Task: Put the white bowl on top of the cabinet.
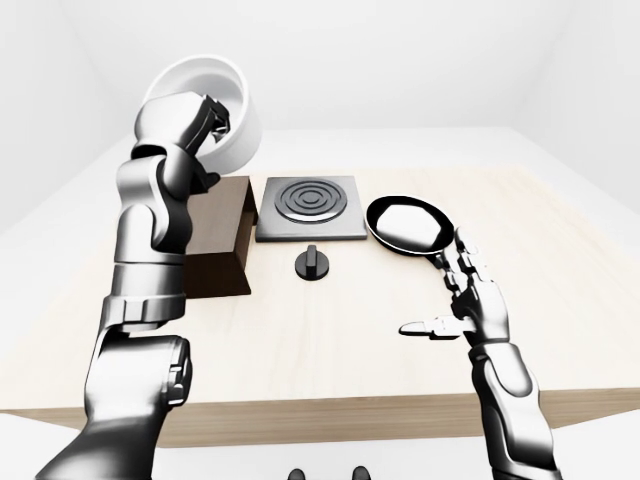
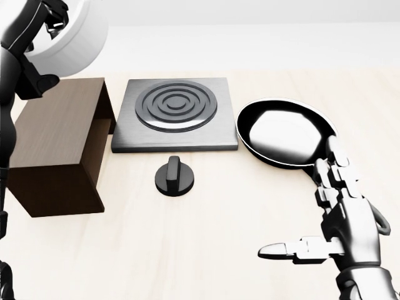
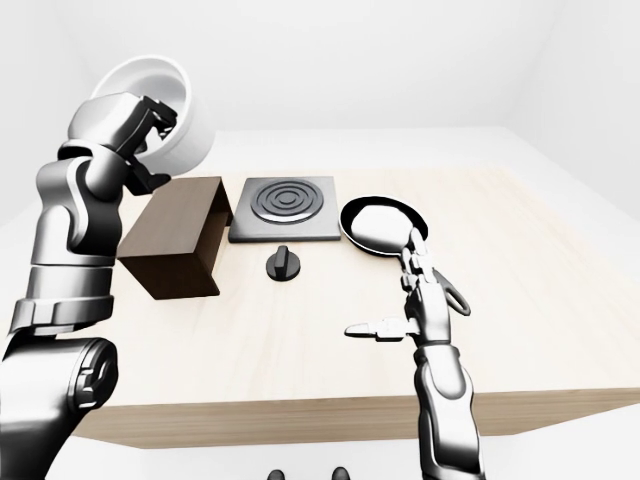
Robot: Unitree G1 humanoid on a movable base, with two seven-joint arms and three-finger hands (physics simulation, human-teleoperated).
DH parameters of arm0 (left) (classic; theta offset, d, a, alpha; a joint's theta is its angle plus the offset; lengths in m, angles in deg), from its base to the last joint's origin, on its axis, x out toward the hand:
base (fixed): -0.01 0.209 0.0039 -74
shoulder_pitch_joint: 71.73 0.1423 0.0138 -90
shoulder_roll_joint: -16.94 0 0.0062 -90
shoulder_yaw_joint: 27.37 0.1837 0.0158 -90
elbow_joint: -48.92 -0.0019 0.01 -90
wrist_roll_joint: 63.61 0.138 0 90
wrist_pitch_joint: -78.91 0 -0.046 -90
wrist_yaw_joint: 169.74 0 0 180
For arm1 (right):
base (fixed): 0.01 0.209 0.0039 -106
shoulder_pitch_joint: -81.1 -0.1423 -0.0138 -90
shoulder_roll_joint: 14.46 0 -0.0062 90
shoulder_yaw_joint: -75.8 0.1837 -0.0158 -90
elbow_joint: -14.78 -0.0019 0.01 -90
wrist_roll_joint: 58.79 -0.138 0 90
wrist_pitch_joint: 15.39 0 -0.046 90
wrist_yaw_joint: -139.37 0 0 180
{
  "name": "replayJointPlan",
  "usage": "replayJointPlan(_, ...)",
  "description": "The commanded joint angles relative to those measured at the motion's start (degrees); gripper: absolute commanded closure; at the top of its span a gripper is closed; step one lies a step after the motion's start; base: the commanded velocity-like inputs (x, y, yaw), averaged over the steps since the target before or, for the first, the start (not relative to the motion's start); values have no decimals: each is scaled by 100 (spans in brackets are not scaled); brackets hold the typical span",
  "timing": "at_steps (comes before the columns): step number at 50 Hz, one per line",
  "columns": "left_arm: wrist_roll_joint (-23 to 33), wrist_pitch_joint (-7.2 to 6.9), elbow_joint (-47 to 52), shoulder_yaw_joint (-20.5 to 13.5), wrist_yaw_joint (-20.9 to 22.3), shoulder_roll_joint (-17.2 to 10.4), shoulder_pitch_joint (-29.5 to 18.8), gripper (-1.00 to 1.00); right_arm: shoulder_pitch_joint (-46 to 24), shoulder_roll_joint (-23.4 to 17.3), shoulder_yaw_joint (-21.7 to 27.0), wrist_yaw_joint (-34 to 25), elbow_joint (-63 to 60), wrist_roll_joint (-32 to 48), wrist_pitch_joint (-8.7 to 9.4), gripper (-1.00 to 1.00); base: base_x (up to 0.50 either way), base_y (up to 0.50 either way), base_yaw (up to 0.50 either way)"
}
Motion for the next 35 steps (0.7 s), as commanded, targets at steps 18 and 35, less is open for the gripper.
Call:
replayJointPlan(18,-800,0,-2727,11,-2262,-545,-425,100,2,4,-41,29,11,34,0,-100,0,0,0)
replayJointPlan(35,-1196,0,-3879,157,-2943,-502,-615,100,-15,4,-55,43,81,66,0,-100,0,0,0)
